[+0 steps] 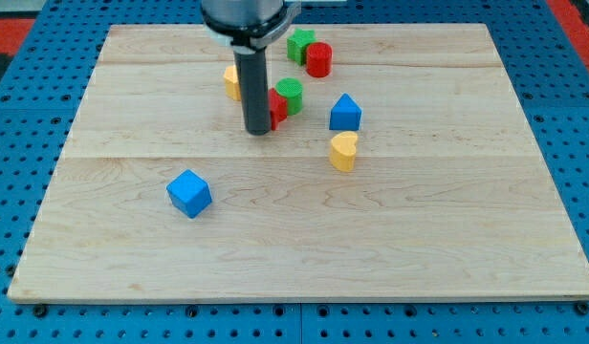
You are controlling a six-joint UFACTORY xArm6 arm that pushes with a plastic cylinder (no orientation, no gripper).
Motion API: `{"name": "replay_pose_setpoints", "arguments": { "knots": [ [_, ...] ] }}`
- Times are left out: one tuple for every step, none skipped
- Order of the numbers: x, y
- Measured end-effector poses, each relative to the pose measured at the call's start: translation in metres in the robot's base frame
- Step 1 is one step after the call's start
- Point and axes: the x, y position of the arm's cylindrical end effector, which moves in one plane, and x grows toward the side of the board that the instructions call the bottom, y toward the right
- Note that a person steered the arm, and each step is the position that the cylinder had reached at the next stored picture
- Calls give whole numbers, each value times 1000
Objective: Slide the blue triangle into the yellow heart
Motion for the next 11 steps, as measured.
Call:
{"name": "replay_pose_setpoints", "arguments": {
  "knots": [
    [-33, 43],
    [-72, 65],
    [-65, 140],
    [-7, 119],
    [6, 109],
    [-4, 143],
    [-30, 99],
    [-31, 32],
    [5, 73],
    [20, 100],
    [37, 147]
  ]
}}
